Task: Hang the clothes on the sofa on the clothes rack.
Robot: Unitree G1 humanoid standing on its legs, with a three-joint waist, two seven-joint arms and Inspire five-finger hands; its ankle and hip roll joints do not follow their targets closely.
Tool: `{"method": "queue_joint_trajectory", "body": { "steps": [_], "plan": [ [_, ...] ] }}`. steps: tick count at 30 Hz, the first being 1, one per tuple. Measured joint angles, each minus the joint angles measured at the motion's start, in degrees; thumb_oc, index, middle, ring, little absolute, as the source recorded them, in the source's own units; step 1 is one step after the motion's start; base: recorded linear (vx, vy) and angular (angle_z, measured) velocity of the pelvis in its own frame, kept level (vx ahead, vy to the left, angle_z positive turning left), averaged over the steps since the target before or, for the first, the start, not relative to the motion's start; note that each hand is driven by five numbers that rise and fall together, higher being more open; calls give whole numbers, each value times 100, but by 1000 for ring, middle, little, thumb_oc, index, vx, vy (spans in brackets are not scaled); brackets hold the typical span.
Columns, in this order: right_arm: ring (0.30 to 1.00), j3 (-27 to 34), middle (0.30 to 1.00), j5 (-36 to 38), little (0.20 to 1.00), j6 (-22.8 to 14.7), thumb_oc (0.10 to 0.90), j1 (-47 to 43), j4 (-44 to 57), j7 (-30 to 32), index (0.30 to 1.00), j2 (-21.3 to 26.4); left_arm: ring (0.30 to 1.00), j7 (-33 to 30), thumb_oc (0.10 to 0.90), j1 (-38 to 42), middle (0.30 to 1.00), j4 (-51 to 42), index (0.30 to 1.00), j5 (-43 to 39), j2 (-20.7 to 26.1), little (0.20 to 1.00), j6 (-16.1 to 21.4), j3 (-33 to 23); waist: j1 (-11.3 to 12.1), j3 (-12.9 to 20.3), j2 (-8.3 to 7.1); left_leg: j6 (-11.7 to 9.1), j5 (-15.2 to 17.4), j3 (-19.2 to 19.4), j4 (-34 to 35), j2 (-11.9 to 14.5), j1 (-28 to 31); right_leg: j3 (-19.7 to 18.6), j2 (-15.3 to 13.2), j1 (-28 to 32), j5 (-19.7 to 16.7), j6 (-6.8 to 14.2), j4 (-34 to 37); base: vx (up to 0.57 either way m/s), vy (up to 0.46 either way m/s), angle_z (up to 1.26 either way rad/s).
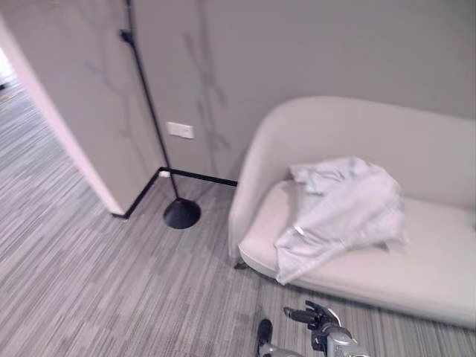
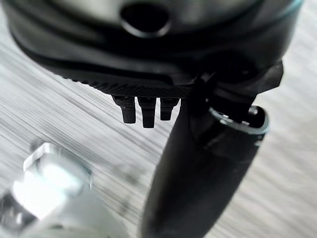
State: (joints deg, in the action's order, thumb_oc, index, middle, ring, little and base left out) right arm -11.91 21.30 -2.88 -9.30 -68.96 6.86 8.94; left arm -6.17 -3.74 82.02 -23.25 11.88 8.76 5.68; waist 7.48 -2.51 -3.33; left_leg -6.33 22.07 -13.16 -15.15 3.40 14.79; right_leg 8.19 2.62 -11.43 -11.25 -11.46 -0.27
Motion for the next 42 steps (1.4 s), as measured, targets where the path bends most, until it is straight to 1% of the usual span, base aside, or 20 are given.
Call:
{"method": "queue_joint_trajectory", "body": {
  "steps": [1,2,4,5,6,7,8,9,10,11,13,17,20,22,25,28,31,35,39,42],
  "plan": [
    [900,71,900,63,900,-190,800,-76,-42,193,900,64,900,-126,800,243,900,-156,900,-44,-195,900,-8,226,-10,73,111,-245,-482,-232,-37,431,-731,92,106,153,97,501,66,286,-137,-8],
    [900,138,900,169,900,-205,800,-100,-87,366,900,6,900,-161,800,377,900,-303,900,8,-109,900,-3,440,-60,135,61,-312,-526,-288,-639,317,-1063,191,-1,232,84,661,160,247,-135,36],
    [900,200,900,223,900,-149,800,73,-327,624,900,-10,900,-234,800,623,900,-504,900,-11,-19,900,53,721,-194,99,90,-512,-781,-184,-1415,145,-1345,503,-67,587,316,732,274,110,-46,65],
    [900,297,900,223,900,-171,800,-14,-502,889,900,-4,900,-407,800,714,900,-701,900,-29,-118,900,139,772,-180,1,128,-597,-1049,119,-2364,118,-1788,577,-151,479,540,601,-138,125,9,10],
    [900,346,900,255,900,-175,800,-92,-713,1110,900,-25,900,-450,800,824,900,-706,900,-27,-171,900,238,806,-73,-125,44,-449,-1377,436,-3138,96,-2224,466,-334,652,611,561,-17,203,55,0],
    [900,502,900,286,900,-184,800,-122,-734,1344,900,-33,900,-469,800,926,900,-762,900,-28,-270,900,219,837,-91,-178,-11,26,-1087,839,-2880,153,-2569,409,-478,703,648,540,137,191,100,10],
    [900,592,900,366,900,-248,800,-271,-960,1503,900,-38,900,-465,800,1023,900,-815,900,-26,-325,900,233,1034,-80,-305,-40,230,-969,1287,-2053,192,-2651,403,-626,816,631,572,309,176,136,15],
    [900,764,900,583,900,-274,800,-254,-1050,1701,900,40,900,-433,800,1102,900,-834,900,-22,-295,900,250,1055,-65,-490,-42,178,-1139,1347,-185,143,-2560,412,-749,1001,521,781,530,123,147,-13],
    [900,893,900,747,900,-404,800,-183,-1080,1754,900,148,900,-519,800,1021,900,-704,900,-116,-433,900,170,758,-179,-483,323,178,-1841,1189,993,256,-2431,452,-606,1252,553,1071,551,174,219,-21],
    [900,890,900,812,900,-429,800,-116,-1079,1768,900,204,900,-580,800,960,900,-575,900,-157,-487,900,134,686,-243,-464,482,216,-2388,1111,1090,281,-2390,465,-528,1403,624,1171,550,210,273,-29],
    [900,1016,900,975,900,-502,800,379,-1325,1839,900,52,900,-635,800,821,900,-316,900,-102,-346,900,86,667,-408,-233,326,269,-2838,1163,1816,51,-1747,387,-783,1623,864,1373,560,138,213,-17],
    [900,1190,900,1174,900,-367,800,846,-1410,2083,900,-147,900,-706,800,692,900,-327,900,312,-60,900,81,889,-582,-50,5,431,-2842,1390,2038,-209,-1576,403,-1096,1414,1014,1628,217,-100,103,-25],
    [900,949,900,1090,900,-339,800,483,-1235,2317,900,-136,900,-760,800,696,900,-439,900,669,32,900,89,1281,-536,-225,113,493,-2804,1798,2036,-121,-1602,434,-1168,609,982,1684,-823,-119,39,-87],
    [900,768,900,898,900,-331,800,280,-819,2362,900,-89,900,-781,800,818,900,-417,900,1023,46,900,101,1647,-561,-356,264,620,-2730,1879,2037,-88,-1597,403,-1308,226,1081,1976,-1452,13,-107,-40],
    [900,739,900,471,900,-333,800,120,-458,2376,900,-77,900,-829,800,873,900,-436,900,1233,-9,900,226,1599,-453,-371,305,618,-2658,1876,2043,-192,-1536,368,-1896,368,1105,2218,-1221,88,-143,7],
    [900,783,900,-23,900,-408,800,35,-185,2422,900,-78,900,-988,800,759,900,-431,900,1289,62,900,243,1196,-286,-335,135,571,-2624,1681,2041,-267,-1506,50,-2091,917,985,2418,-230,201,-243,26],
    [900,791,900,-331,900,-403,800,178,282,2517,900,-30,900,-1149,800,394,900,-422,900,1345,145,900,225,924,-291,-250,-17,374,-2659,1591,2043,-215,-1490,69,-1819,1305,688,2249,535,98,-146,17],
    [900,752,900,-770,900,-392,800,535,956,2631,900,516,900,-1279,800,-80,900,-422,900,1764,-198,900,200,1202,-297,-181,402,46,-2733,1559,2037,352,-1492,181,-1178,1370,748,1970,563,21,-116,3],
    [900,723,900,-922,900,-382,800,199,496,2640,900,981,900,-1369,800,196,900,-666,900,3163,178,900,91,2507,-343,-169,553,-213,-2902,1256,2038,723,-1811,470,-787,1235,785,1773,564,-8,-43,26],
    [900,655,900,-895,900,-393,800,-63,136,2602,900,1018,900,-1386,800,293,900,-666,900,3540,226,900,76,2617,-353,-192,556,-237,-2894,1227,2039,748,-1859,526,-761,1218,803,1737,604,-23,4,11]
  ]
}}
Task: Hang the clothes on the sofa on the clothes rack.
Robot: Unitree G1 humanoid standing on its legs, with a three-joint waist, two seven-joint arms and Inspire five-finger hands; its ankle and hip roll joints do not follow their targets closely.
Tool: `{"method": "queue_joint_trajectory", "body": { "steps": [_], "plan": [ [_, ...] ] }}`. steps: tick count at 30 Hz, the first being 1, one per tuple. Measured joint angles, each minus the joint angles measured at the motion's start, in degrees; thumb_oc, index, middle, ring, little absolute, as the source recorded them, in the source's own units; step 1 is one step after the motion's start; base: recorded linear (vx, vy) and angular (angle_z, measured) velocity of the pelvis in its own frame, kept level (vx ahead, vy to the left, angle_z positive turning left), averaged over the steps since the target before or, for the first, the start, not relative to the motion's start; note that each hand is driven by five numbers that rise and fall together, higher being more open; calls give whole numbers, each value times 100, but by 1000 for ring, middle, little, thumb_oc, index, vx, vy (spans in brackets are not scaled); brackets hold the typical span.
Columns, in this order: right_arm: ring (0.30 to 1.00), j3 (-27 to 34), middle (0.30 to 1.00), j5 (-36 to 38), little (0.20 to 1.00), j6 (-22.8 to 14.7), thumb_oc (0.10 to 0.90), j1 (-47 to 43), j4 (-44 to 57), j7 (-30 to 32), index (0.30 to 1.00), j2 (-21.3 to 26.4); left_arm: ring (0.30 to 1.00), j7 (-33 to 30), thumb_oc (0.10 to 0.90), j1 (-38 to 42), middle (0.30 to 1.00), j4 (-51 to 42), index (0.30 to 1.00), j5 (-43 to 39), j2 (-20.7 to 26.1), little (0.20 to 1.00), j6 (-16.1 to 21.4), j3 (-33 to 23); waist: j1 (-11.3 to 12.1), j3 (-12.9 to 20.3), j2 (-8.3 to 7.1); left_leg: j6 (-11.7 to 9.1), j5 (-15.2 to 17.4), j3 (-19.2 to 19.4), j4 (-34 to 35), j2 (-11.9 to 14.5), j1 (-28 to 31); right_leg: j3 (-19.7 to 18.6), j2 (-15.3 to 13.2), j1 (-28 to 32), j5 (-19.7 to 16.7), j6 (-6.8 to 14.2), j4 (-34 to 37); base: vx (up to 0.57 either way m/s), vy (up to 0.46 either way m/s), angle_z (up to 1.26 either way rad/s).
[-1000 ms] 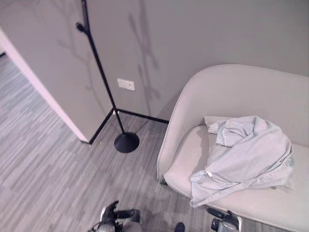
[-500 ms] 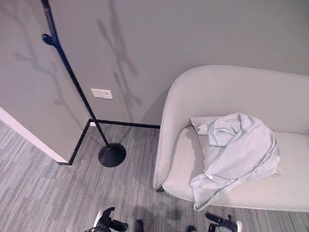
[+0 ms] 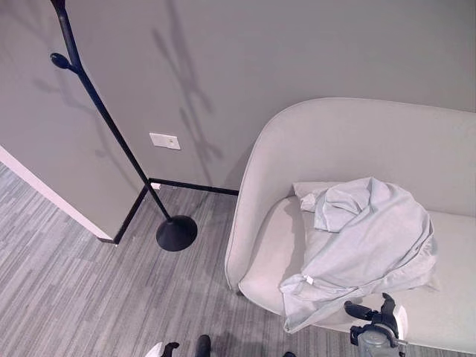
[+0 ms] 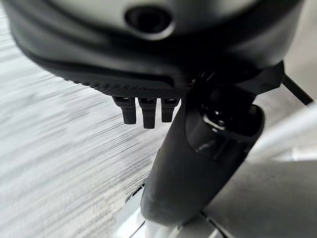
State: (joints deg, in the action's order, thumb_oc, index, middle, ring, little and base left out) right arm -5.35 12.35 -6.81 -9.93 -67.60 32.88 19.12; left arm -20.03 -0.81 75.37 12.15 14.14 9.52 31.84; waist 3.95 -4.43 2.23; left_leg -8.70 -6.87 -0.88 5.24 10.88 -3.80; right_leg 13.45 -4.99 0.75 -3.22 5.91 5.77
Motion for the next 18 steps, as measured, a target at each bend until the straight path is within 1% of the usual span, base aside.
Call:
{"method": "queue_joint_trajectory", "body": {
  "steps": [3,5,6,7,8,11,13,15,16,18],
  "plan": [
    [900,-36,900,242,900,-11,800,-396,-492,-156,900,-67,900,-55,800,102,900,0,900,207,4,900,1,71,-4,-57,16,-40,-32,-125,0,-33,-172,45,-20,-118,3,30,0,-44,32,14],
    [900,-55,900,405,900,-28,800,-552,-697,-233,900,-124,900,-66,800,146,900,-19,900,270,-14,900,3,89,92,-109,69,-30,-71,-184,0,-72,-273,89,-42,-172,-17,22,-1,-80,54,19],
    [900,-90,900,661,900,-26,800,-895,-1096,-295,900,-182,900,-87,800,174,900,-56,900,365,-15,900,18,181,123,-157,131,-16,-103,-235,0,-88,-406,132,-55,-283,-50,39,0,-80,45,15],
    [900,-87,900,770,900,-20,800,-997,-1113,-305,900,-191,900,-87,800,200,900,-150,900,372,-19,900,18,183,150,-214,176,1,-132,-268,-1,-98,-492,151,-62,-348,-73,39,-2,-100,49,22],
    [900,-83,900,988,900,-35,800,-1265,-1201,-407,900,-189,900,-89,800,221,900,-266,900,372,-40,900,28,190,190,-330,292,2,-230,-309,-2,-126,-697,214,-80,-510,-136,13,-6,-100,50,18],
    [900,21,900,1322,900,-33,800,-1675,-1368,-532,900,-144,900,-84,800,296,900,-351,900,373,-99,900,30,284,270,-524,437,42,-278,-331,-3,-186,-809,221,-126,-615,-190,9,-40,-62,65,8],
    [900,34,900,1678,900,-28,800,-2118,-1696,-637,900,-6,900,-88,800,372,900,-439,900,406,-93,900,38,583,336,-613,560,76,-328,-401,-4,-262,-991,278,-170,-754,-229,54,-42,-27,40,16],
    [900,29,900,1795,900,-32,800,-2214,-1702,-656,900,74,900,-92,800,416,900,-480,900,493,-86,900,40,631,345,-677,590,88,-345,-474,-3,-285,-1075,357,-218,-774,-237,63,-42,-29,61,23],
    [900,27,900,1827,900,-28,800,-2332,-1758,-640,900,88,900,-105,800,410,900,-663,900,546,-5,900,35,759,384,-723,566,88,-345,-485,-4,-339,-1118,362,-270,-831,-232,71,-39,-5,81,10],
    [900,63,900,1844,900,-25,800,-2523,-1798,-608,900,218,900,-110,800,562,900,-793,900,751,88,900,81,915,443,-886,587,106,-358,-494,-4,-408,-1201,366,-338,-901,-244,96,-41,-1,97,5]
  ]
}}
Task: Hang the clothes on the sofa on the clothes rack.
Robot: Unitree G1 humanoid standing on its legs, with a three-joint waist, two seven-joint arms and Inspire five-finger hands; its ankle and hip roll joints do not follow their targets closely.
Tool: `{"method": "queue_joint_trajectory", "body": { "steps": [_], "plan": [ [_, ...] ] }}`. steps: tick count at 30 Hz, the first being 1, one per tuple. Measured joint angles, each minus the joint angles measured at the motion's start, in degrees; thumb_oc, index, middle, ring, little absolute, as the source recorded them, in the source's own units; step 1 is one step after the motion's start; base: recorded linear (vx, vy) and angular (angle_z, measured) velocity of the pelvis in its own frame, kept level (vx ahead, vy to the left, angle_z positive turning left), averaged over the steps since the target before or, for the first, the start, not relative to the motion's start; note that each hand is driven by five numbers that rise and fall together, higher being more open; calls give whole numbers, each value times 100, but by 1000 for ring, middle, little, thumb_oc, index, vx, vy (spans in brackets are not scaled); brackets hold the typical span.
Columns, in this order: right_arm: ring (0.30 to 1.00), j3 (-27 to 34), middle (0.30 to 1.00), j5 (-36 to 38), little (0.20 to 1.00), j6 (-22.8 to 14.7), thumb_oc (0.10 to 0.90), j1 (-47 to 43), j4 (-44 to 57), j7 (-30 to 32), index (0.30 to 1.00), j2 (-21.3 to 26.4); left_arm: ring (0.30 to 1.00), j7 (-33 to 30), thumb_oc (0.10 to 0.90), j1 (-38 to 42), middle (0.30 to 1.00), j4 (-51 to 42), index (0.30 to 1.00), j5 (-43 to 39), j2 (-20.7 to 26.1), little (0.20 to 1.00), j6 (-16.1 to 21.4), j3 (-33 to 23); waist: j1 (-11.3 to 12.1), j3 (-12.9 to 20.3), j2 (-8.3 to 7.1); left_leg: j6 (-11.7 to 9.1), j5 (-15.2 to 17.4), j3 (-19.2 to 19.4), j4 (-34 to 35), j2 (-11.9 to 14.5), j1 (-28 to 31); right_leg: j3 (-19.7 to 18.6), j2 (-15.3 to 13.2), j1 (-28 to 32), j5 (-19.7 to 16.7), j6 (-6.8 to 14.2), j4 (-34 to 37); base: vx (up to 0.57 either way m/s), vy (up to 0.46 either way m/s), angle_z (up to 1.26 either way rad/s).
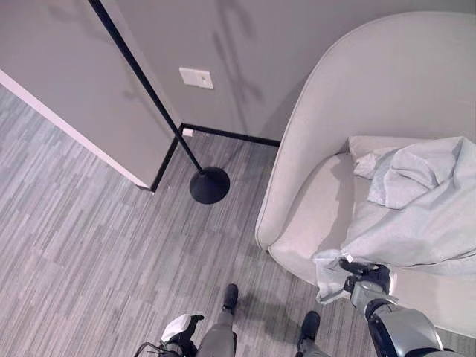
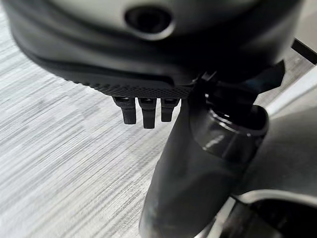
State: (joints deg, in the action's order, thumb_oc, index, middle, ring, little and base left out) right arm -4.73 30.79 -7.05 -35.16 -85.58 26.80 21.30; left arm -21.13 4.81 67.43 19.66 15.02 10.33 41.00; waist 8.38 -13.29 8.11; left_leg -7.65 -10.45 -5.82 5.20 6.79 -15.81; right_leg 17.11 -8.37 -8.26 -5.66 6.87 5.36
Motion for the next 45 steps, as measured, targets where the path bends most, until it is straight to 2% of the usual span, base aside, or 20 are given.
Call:
{"method": "queue_joint_trajectory", "body": {
  "steps": [1,5,6,7,12,17,21,27,30,32,34,37,40,43,45],
  "plan": [
    [900,22,900,107,900,1,800,-138,-165,80,900,91,900,-60,800,32,900,-141,900,173,98,900,27,169,4,-4,-2,15,-11,0,0,-30,-82,-1,-33,-83,-28,41,-1,-4,71,7],
    [900,61,900,232,900,-23,800,-190,-165,136,900,89,900,-151,800,79,900,-280,900,392,177,900,32,244,21,-24,-26,17,-11,8,0,-111,-135,-4,-117,-139,-40,74,1,-5,28,1],
    [564,18,564,324,564,-57,576,-190,-163,125,564,30,900,-189,800,142,900,-276,900,443,172,900,40,276,24,-35,-37,21,-14,8,0,-128,-156,-2,-130,-155,-45,82,1,0,0,0],
    [300,-197,300,513,300,-63,400,-192,-122,74,300,-12,900,-203,800,199,900,-218,900,470,167,900,56,267,18,-49,-58,22,-15,12,0,-121,-154,-5,-128,-158,-40,88,4,0,0,0],
    [300,-910,300,628,300,-63,400,-162,-127,-79,300,-30,900,-197,800,319,900,-135,900,514,163,900,63,168,-7,-88,-116,23,-16,53,1,-81,-164,-20,-63,-202,-49,78,3,-14,-2,-8],
    [300,-971,300,629,300,-81,400,-29,-30,-261,300,0,900,-198,800,317,900,-197,900,524,170,900,55,55,-4,-88,-116,18,-20,47,1,-22,-162,-9,0,-194,-65,53,1,0,0,0],
    [300,-1069,300,697,300,-177,400,624,825,-343,300,29,900,-199,800,306,900,-139,900,518,151,900,57,-250,-19,-123,-176,17,-21,52,0,0,-60,-8,24,-88,-60,42,0,-16,0,1],
    [300,-1065,300,1103,300,-251,400,1057,1506,-965,300,-112,900,-203,800,311,900,96,900,440,48,900,55,-593,-175,-142,-268,15,-19,70,1,36,74,-40,55,16,-56,41,0,-24,-15,-4],
    [300,-1233,300,1375,300,-232,400,1466,2282,-1371,300,-438,900,-200,800,263,900,145,900,152,46,900,52,-970,-279,-163,-399,7,-21,87,1,88,143,-65,101,73,-59,22,0,-10,-26,-6],
    [300,-1528,300,1582,300,-177,400,1926,3321,-1568,300,-681,900,-181,800,177,900,-22,900,15,72,900,38,-1284,-281,-159,-522,3,-18,177,1,114,201,-171,122,80,-70,-3,-1,25,-51,-17],
    [300,-1943,300,1715,300,-162,400,2535,4757,-1868,300,-597,900,-93,800,-177,900,-614,900,-434,188,900,-13,-1690,-281,-169,-613,0,0,229,2,114,321,-173,112,179,-81,-13,-2,45,-38,-12],
    [300,-2291,300,1813,300,-166,400,2721,5668,-2274,300,-540,900,25,800,-325,900,-1003,900,-1049,291,900,50,-1943,-267,-125,-735,-14,63,229,4,129,630,-186,105,500,-38,-11,1,61,-35,4],
    [300,-2481,300,1957,300,-131,400,2660,6959,-2501,300,-143,900,105,800,-381,900,-1241,900,-1246,373,900,103,-1981,-221,94,-981,17,174,320,6,134,826,-322,70,632,-4,1,2,67,-33,-13],
    [300,-2453,300,1974,300,-161,400,2526,7718,-2629,300,100,900,312,800,-511,900,-1427,900,-1296,369,900,97,-1966,-294,402,-1122,57,239,378,9,118,978,-355,13,742,5,13,17,51,-27,-12],
    [300,-2399,300,1981,300,-206,400,2406,7845,-2670,300,147,900,364,800,-617,900,-1491,900,-1296,331,900,118,-1922,-289,634,-1144,79,252,415,12,110,1060,-382,2,797,10,21,39,33,-40,-9]
  ]
}}
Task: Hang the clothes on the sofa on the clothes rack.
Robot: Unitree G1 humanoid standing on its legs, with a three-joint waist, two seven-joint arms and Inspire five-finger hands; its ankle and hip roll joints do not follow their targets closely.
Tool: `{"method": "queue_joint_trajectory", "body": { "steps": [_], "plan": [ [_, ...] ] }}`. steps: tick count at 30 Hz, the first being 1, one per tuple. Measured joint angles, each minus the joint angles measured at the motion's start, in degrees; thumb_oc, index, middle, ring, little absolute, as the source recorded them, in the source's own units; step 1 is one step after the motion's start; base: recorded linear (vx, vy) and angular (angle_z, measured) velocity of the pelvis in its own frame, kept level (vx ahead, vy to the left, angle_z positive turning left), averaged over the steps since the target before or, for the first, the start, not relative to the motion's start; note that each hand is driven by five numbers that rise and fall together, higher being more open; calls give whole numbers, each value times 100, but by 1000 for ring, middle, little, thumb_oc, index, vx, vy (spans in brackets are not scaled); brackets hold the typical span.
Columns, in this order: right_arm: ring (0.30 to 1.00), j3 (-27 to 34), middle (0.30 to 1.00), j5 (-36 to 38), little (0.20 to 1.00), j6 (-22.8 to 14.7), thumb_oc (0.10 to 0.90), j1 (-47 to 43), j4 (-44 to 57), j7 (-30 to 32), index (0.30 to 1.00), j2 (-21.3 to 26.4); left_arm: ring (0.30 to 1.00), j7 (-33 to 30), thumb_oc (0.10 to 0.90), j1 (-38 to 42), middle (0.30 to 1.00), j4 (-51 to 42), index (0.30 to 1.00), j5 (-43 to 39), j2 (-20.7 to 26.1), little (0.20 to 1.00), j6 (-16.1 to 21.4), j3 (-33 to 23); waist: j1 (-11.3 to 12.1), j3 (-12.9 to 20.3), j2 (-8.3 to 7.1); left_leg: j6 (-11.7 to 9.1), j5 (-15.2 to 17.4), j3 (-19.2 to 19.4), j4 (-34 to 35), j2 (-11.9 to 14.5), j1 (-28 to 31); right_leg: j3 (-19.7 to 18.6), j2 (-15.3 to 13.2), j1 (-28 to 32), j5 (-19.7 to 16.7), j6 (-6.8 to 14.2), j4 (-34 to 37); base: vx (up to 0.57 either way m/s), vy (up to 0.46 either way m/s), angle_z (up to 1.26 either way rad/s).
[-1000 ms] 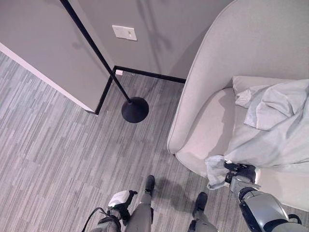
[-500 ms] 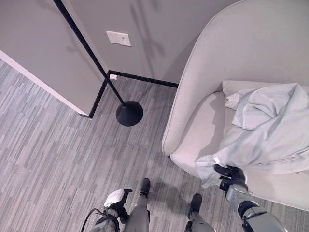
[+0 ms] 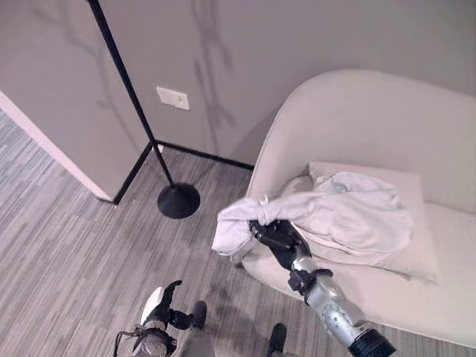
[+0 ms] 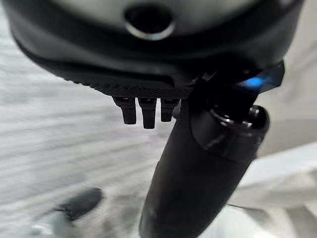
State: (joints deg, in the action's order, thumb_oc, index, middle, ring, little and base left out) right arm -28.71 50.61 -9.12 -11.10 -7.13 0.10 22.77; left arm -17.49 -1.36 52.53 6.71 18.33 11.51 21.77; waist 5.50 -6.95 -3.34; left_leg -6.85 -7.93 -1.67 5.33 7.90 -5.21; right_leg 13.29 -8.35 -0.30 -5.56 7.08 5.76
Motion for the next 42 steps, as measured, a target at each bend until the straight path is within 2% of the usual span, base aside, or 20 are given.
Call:
{"method": "queue_joint_trajectory", "body": {
  "steps": [3,5,7,12,17,19,22,28,31,36,40,42],
  "plan": [
    [300,-2,300,-6,300,6,400,-77,444,4,300,189,900,103,800,-242,900,-601,900,-7,-6,900,6,6,14,175,116,-9,7,34,-3,5,91,-14,8,95,19,13,-1,5,-11,-1],
    [300,-6,300,-10,300,5,400,-145,533,23,300,197,900,150,800,-309,900,-704,900,-25,-55,900,10,18,27,282,247,-11,5,46,-4,11,101,-25,14,98,20,13,0,-6,-12,-2],
    [300,-13,300,-36,300,34,400,-339,613,48,300,371,900,231,800,-523,900,-1206,900,-249,-12,900,-31,-23,35,327,355,-16,0,44,-4,17,112,-24,21,111,20,13,0,0,0,0],
    [300,76,300,-41,300,31,400,-1280,783,464,300,676,900,217,800,-713,900,-2271,900,-672,23,900,-46,-245,173,353,448,12,22,63,0,32,203,-48,34,186,38,11,1,-5,-16,-2],
    [300,198,300,-30,300,-62,400,-2385,821,784,300,621,900,120,800,-593,900,-2766,900,-659,114,900,-58,-405,179,379,430,-14,4,68,-7,31,254,-77,34,235,35,8,0,2,-8,1],
    [300,279,300,-1,300,-106,400,-2653,1140,1011,300,690,900,-123,800,-500,900,-2886,900,-623,125,900,-67,-534,190,395,402,-18,3,63,-7,26,292,-60,34,279,38,11,0,0,0,0],
    [300,288,300,1,300,-364,400,-2733,1464,1091,300,684,900,-553,800,-382,900,-2886,900,-526,126,900,-65,-653,157,401,392,-18,3,73,-8,27,299,-66,36,279,39,11,0,3,-10,0],
    [300,256,300,32,300,-502,400,-2780,1544,1327,300,691,900,-1480,800,16,900,-2925,900,-325,131,900,-53,-741,140,464,278,-25,18,115,-5,56,310,-105,88,268,40,10,1,6,-11,-3],
    [300,196,300,180,300,-544,400,-2779,1668,1413,300,677,900,-1712,800,61,900,-3139,900,59,240,900,-60,-722,128,489,217,-23,39,132,-5,90,311,-127,106,256,39,8,0,9,-10,-3],
    [300,17,300,252,300,-672,400,-2780,1912,1427,300,545,900,-2059,800,182,900,-3142,900,474,237,900,-79,-716,57,490,215,-47,23,137,-6,115,323,-139,125,257,43,-4,0,0,0,0],
    [300,-303,300,254,300,-683,400,-2780,2141,1406,300,452,900,-2085,800,219,900,-3338,900,437,174,900,-102,-436,-9,495,208,-45,24,151,-7,100,337,-178,120,249,43,-5,-1,2,-4,-4],
    [300,-358,300,254,300,-690,400,-2780,2141,1428,300,267,900,-2014,800,252,900,-3468,900,37,-83,900,-87,-216,-32,502,196,-44,29,176,-7,101,350,-200,123,243,43,-5,-1,-5,-4,-5]
  ]
}}
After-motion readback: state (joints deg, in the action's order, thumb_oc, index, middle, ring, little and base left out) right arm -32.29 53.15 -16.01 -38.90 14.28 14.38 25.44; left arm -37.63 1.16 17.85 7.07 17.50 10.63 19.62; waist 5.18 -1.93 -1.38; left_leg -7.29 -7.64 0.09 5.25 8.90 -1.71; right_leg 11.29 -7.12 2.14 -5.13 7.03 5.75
